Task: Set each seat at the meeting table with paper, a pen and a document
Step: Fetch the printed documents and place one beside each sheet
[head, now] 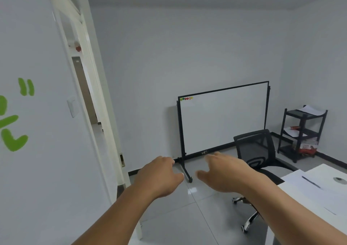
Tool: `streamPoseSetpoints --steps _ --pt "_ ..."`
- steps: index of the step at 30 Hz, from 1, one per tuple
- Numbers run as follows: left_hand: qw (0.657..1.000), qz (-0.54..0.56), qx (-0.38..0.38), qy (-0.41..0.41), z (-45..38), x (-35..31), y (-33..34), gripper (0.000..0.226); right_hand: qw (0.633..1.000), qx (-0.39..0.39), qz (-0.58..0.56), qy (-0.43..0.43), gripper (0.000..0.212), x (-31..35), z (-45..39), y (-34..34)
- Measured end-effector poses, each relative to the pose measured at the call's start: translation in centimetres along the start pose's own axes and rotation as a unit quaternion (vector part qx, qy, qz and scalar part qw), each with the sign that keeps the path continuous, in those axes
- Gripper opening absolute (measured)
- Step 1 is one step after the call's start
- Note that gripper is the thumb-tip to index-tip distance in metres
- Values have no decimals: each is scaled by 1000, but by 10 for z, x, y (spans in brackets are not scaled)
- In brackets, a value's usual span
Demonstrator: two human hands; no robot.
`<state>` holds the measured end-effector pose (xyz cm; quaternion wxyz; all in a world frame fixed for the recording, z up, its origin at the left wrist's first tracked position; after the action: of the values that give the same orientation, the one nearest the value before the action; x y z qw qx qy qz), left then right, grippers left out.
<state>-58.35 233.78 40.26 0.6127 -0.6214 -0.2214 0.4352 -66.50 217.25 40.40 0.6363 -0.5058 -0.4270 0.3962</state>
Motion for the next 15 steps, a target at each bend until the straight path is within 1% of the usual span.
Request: streamPoseSetpoints --steps 2,4,5,7,8,9,12,15 --pt "1000 0 9 11 -43 9 -4 64 1000 -10 -7 7 54 -2 -39 -4" --pt "1000 0 23 12 -97 15 -4 60 1000 -7 -13 19 51 -11 -88 -2" --pt "1000 7 26 8 -105 15 -6 52 1000 -5 -12 23 48 -15 -95 -3" --pt "999 15 30 11 -155 19 -5 27 999 0 -18 35 45 -30 -140 -1" --pt "1000 10 26 11 -189 21 -8 24 999 0 -17 38 45 -37 -170 -3" --pt "1000 11 18 13 -205 21 -11 26 999 -11 -19 38 46 -42 -187 -7" --pt "999 24 22 21 -288 16 -24 27 998 -12 -28 47 50 -65 -268 -21" --pt "999 21 21 34 -351 5 -38 23 998 -19 -32 59 43 -84 -329 -39"
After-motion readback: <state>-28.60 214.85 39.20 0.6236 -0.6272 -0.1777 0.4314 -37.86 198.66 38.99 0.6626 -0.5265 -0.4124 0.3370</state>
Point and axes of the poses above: each hand's wrist, its own z-axis away from the middle knuckle, its own y-axis out of the palm, x = y × z, the point moved 8 cm from there along -z, towards the middle knuckle, and after that the axes turned 6 degrees about x, right-handed, at the moved point
